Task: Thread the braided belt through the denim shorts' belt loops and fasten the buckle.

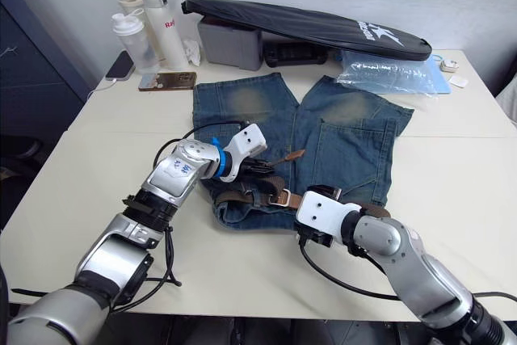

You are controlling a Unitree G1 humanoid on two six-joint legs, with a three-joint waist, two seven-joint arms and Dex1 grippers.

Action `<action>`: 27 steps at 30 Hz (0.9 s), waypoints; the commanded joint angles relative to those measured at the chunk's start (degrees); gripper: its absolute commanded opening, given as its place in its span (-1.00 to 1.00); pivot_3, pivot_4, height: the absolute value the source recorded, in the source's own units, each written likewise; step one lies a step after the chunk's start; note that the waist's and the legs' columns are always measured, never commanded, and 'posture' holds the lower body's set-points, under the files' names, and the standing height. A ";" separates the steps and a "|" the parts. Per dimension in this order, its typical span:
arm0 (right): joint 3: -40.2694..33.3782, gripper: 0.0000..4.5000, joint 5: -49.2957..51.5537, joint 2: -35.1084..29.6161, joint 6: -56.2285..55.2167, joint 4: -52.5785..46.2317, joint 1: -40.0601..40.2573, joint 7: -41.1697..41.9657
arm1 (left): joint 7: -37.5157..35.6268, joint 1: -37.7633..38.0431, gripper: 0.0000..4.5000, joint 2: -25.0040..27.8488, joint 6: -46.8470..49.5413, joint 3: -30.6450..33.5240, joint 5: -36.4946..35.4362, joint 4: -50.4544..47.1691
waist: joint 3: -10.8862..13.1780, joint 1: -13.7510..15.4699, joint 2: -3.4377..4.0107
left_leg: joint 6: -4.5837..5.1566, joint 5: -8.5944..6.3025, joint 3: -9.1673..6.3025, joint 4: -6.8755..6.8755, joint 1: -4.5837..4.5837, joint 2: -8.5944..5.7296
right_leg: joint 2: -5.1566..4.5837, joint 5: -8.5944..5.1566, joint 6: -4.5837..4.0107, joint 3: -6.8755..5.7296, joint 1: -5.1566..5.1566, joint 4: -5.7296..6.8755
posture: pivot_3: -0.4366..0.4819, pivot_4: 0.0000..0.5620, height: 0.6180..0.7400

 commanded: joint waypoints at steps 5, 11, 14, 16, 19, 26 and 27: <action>0.83 0.81 -9.79 1.84 -5.28 2.51 1.10 -4.01 | -1.35 -1.49 -1.00 -0.06 -1.60 -0.21 0.83 -0.67 | -0.01 0.00 0.02 | 0.04 -0.02 0.00 0.05 0.00 0.00 | -0.01 0.00 0.00 0.00 0.01 0.00 | -0.05 -0.47 1.00; 1.60 0.81 -15.19 1.51 -7.89 3.77 2.80 -3.65 | -1.80 -1.85 -1.00 -0.06 -2.06 -0.25 1.28 0.17 | -0.03 -0.01 0.04 | 0.06 -0.04 0.01 0.08 0.02 -0.02 | 0.00 0.00 0.00 -0.01 0.06 0.08 | -0.05 -0.47 1.00; 1.13 0.81 -19.99 2.34 -10.23 4.96 3.20 -6.92 | -2.22 -1.73 -1.00 -0.14 -2.01 -0.44 1.46 0.11 | -0.04 -0.01 0.03 | 0.06 -0.04 0.02 0.11 0.03 -0.03 | 0.00 0.00 0.00 -0.01 0.07 0.12 | -0.05 -0.47 1.00; 0.49 0.81 -22.16 3.46 -11.48 5.20 3.25 -8.80 | -2.50 -1.45 -1.00 -0.09 -1.90 -0.59 1.60 -0.16 | -0.04 0.00 0.03 | 0.06 -0.04 0.02 0.13 0.03 -0.03 | -0.01 0.00 0.00 -0.01 0.06 0.16 | -0.05 -0.47 1.00; 1.19 0.81 -24.81 4.58 -13.14 6.03 2.62 -9.16 | -2.89 -1.27 -1.00 -0.05 -1.78 -0.70 1.80 -0.26 | -0.04 -0.01 0.03 | 0.06 -0.04 0.05 0.17 0.04 -0.05 | 0.00 0.00 0.00 -0.01 0.05 0.30 | -0.05 -0.47 1.00; 1.84 0.81 -28.02 7.93 -17.33 8.52 3.29 -9.53 | -3.53 -1.46 -1.00 0.18 -1.81 -0.92 2.54 0.04 | -0.04 -0.02 0.03 | 0.06 -0.04 0.08 0.21 0.10 -0.04 | 0.02 0.00 0.00 -0.07 0.05 0.44 | -0.05 -0.47 1.00; 1.62 0.81 -28.04 8.45 -18.30 8.54 3.39 -9.93 | -3.63 -1.62 -1.00 0.32 -2.03 -1.00 2.75 0.28 | -0.05 -0.04 0.04 | 0.06 -0.04 0.08 0.21 0.10 -0.03 | 0.02 0.00 0.00 -0.08 0.05 0.44 | -0.05 -0.47 1.00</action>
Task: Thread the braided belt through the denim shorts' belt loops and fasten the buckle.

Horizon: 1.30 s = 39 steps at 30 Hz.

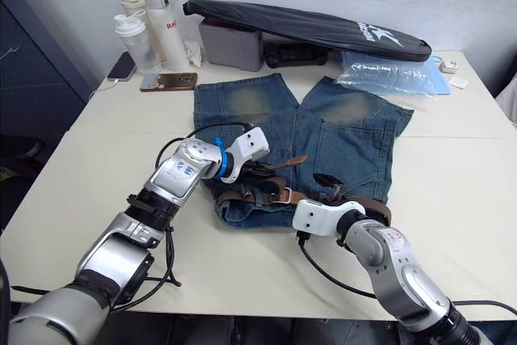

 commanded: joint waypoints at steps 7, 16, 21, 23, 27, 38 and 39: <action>-2.08 0.81 -1.55 4.37 -7.33 -1.37 1.16 -2.06 | -2.77 -3.31 -1.00 0.33 -0.64 0.81 -0.07 0.57 | 0.00 -0.06 0.00 | -0.01 0.00 0.04 0.01 0.03 0.01 | 0.05 0.00 0.00 -0.04 -0.01 0.04 | -0.05 -0.47 1.00; -3.22 -0.89 -2.09 5.83 -8.07 0.24 2.54 -1.45 | -3.42 -7.24 -1.00 3.55 -11.52 -2.58 6.44 5.64 | 0.00 -0.04 0.00 | -0.01 0.00 0.09 0.00 0.05 0.01 | 0.06 0.00 0.00 -0.05 -0.02 0.04 | -0.05 -0.47 1.00; -4.88 -0.98 -2.95 6.16 -7.67 0.04 2.07 -1.33 | -3.15 -7.98 -1.00 5.90 -19.06 -6.79 13.05 6.67 | 0.00 -0.02 0.01 | -0.01 0.00 0.09 0.00 0.04 0.00 | 0.05 0.00 0.00 -0.04 -0.02 0.07 | -0.05 -0.47 1.00; -5.68 -0.98 -3.09 6.46 -7.23 -0.18 1.69 -1.22 | -2.84 -8.31 -1.00 6.30 -20.87 -7.82 15.12 7.38 | 0.00 0.01 0.01 | -0.01 0.00 0.09 0.00 0.04 0.00 | 0.05 0.00 0.00 -0.03 -0.02 0.07 | -0.05 -0.47 1.00; -6.54 -0.98 -2.96 7.19 -6.55 -0.41 1.56 -0.65 | -2.06 -9.14 -1.00 6.41 -23.54 -8.35 17.67 9.58 | 0.00 0.04 0.01 | 0.02 -0.02 0.10 -0.01 0.03 -0.04 | 0.05 0.00 0.00 -0.03 -0.01 0.08 | -0.05 -0.47 1.00; -6.37 -0.98 -5.11 8.09 -6.09 -0.40 1.79 0.25 | -4.65 -9.58 -1.00 5.47 -23.03 -8.03 18.43 9.31 | -0.01 0.01 0.02 | 0.05 -0.03 0.10 0.02 0.03 -0.02 | 0.02 0.00 0.00 -0.05 -0.02 0.15 | -0.05 -0.47 1.00; -6.36 -0.98 -5.33 8.14 -6.15 -0.30 1.80 0.26 | -4.83 -9.58 -1.00 5.50 -23.00 -8.00 18.52 9.20 | -0.01 0.01 0.02 | 0.05 -0.03 0.10 0.02 0.03 -0.02 | 0.02 0.00 0.00 -0.05 -0.02 0.15 | -0.05 -0.47 1.00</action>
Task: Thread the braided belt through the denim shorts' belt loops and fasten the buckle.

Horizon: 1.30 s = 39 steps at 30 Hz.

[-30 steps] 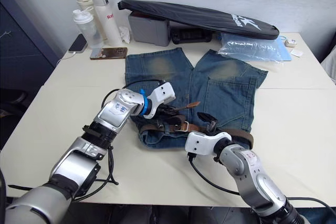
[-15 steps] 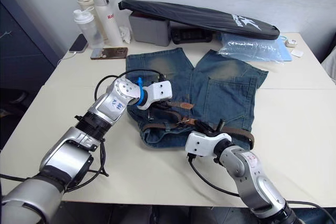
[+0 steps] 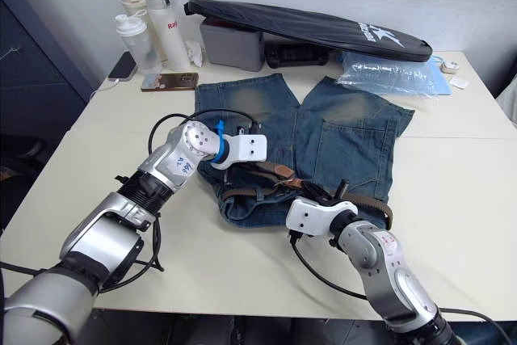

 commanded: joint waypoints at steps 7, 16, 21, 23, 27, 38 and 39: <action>-2.82 -0.98 -2.89 0.51 0.71 -0.97 -0.31 -1.16 | -3.22 -1.42 -1.00 0.36 -0.02 1.71 -0.03 -1.78 | -0.01 0.00 0.02 | 0.00 0.00 0.00 0.03 0.00 0.00 | 0.00 0.00 0.00 -0.01 0.00 0.03 | -0.05 -0.47 1.00; -3.01 -0.98 -3.92 1.60 1.53 0.02 0.02 -1.93 | -4.50 -1.42 -1.00 -0.99 1.94 4.03 -1.77 -2.97 | -0.02 0.00 0.03 | 0.01 -0.01 0.00 0.08 0.00 -0.01 | -0.02 0.00 0.00 0.00 -0.01 0.09 | -0.05 -0.47 1.00; -3.09 -0.98 -4.05 1.89 1.91 0.32 0.40 -1.93 | -5.34 -1.71 -1.00 -0.34 2.26 4.09 -1.37 -2.79 | -0.02 0.00 0.03 | 0.01 0.00 0.00 0.08 0.01 -0.01 | 0.01 0.00 0.00 -0.01 -0.01 0.12 | -0.05 -0.47 1.00; -3.15 -0.98 -4.07 1.90 1.91 0.40 0.48 -1.96 | -5.48 -1.69 -1.00 -0.10 2.20 3.96 -1.13 -2.63 | -0.02 0.00 0.03 | 0.01 -0.01 0.00 0.08 0.01 -0.01 | 0.01 0.00 0.00 -0.01 -0.01 0.12 | -0.05 -0.47 1.00; -3.27 -0.98 -4.05 1.92 1.96 0.42 0.54 -1.96 | -6.02 -1.51 -1.00 0.19 3.20 3.98 -1.00 -2.62 | -0.02 -0.01 0.03 | 0.01 -0.01 0.00 0.08 0.01 -0.01 | 0.01 0.00 0.00 -0.02 -0.01 0.14 | -0.05 -0.47 1.00; -3.19 -0.98 -4.54 1.50 1.41 0.35 0.25 -1.97 | -7.72 -1.48 -1.00 1.50 5.52 3.43 -0.09 -3.19 | -0.02 -0.04 0.03 | 0.01 -0.01 0.00 0.09 0.01 -0.01 | 0.02 0.00 0.00 -0.02 -0.02 0.15 | -0.05 -0.47 1.00; -3.11 -0.98 -4.73 1.42 1.25 0.31 0.18 -2.00 | -7.76 -1.53 -1.00 1.57 5.76 3.28 0.12 -3.22 | -0.02 -0.03 0.03 | 0.01 -0.01 0.00 0.09 0.01 -0.01 | 0.02 0.00 0.00 -0.02 -0.02 0.16 | -0.05 -0.47 1.00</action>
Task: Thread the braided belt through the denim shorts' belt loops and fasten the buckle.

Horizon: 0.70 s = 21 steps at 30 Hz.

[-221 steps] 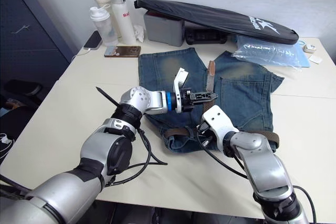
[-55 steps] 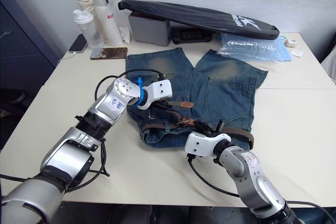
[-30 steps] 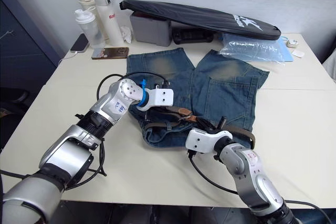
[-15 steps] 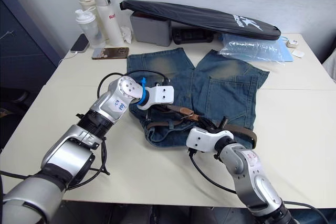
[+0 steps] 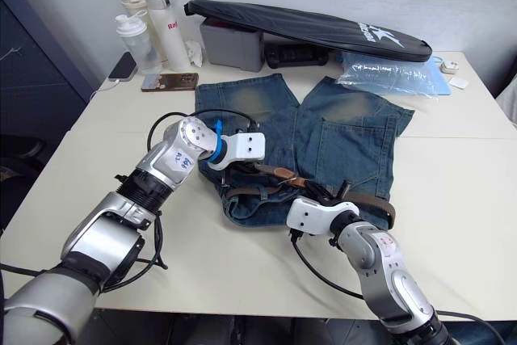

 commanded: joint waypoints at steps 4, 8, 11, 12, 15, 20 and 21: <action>-2.28 -0.98 -2.68 -0.44 -0.77 -0.49 -0.71 -1.55 | -1.66 -1.97 -1.00 2.29 1.36 -0.57 2.31 -1.36 | 0.00 0.00 0.00 | 0.00 0.00 0.00 0.00 0.00 0.00 | 0.00 0.00 0.00 0.00 0.00 0.00 | -0.05 -0.47 1.00; -2.20 -0.98 -3.89 -0.51 -1.89 -0.66 -0.88 -1.55 | -1.78 -2.33 -1.00 2.65 1.51 -1.08 3.22 -1.69 | 0.00 -0.02 0.00 | 0.00 0.00 0.00 0.00 0.00 0.00 | 0.02 0.00 0.00 0.00 -0.01 0.01 | -0.05 -0.47 1.00; -2.03 -0.98 -4.83 -0.63 -3.05 -0.75 -1.28 -1.51 | -1.48 -2.80 -1.00 2.49 1.72 -1.35 3.61 -1.40 | 0.00 -0.02 0.00 | 0.00 0.00 0.00 0.01 0.00 0.00 | 0.02 0.00 0.00 0.00 -0.01 0.02 | -0.05 -0.47 1.00; -2.02 -0.98 -5.11 -0.62 -3.49 -0.76 -1.41 -1.55 | -1.44 -3.00 -1.00 2.42 1.86 -1.42 3.70 -1.25 | 0.00 -0.03 0.01 | 0.00 0.00 0.00 0.01 0.00 0.00 | 0.02 0.00 0.00 0.00 -0.01 0.02 | -0.05 -0.47 1.00; -1.90 -0.98 -6.02 -0.67 -4.66 -0.80 -1.73 -1.52 | -1.33 -3.61 -1.00 2.33 2.01 -1.83 4.30 -0.88 | 0.00 -0.03 0.01 | 0.00 0.00 0.00 0.02 0.00 0.01 | 0.02 0.00 0.00 0.00 -0.01 0.03 | -0.05 -0.47 1.00; -1.27 -0.98 -8.01 -1.03 -6.18 -0.69 -2.36 -0.85 | -2.07 -4.27 -1.00 2.03 2.87 -2.44 4.85 -0.90 | -0.01 -0.07 0.01 | 0.00 0.00 0.00 0.03 0.01 0.01 | 0.02 0.00 0.00 0.00 -0.03 0.05 | -0.05 -0.47 1.00; -1.19 -0.98 -8.38 -1.07 -6.38 -0.65 -2.45 -0.73 | -2.20 -4.36 -1.00 1.99 3.01 -2.57 4.92 -0.97 | 0.00 -0.06 0.01 | 0.00 0.00 0.00 0.03 0.01 0.02 | 0.02 0.00 0.00 0.00 -0.03 0.05 | -0.05 -0.47 1.00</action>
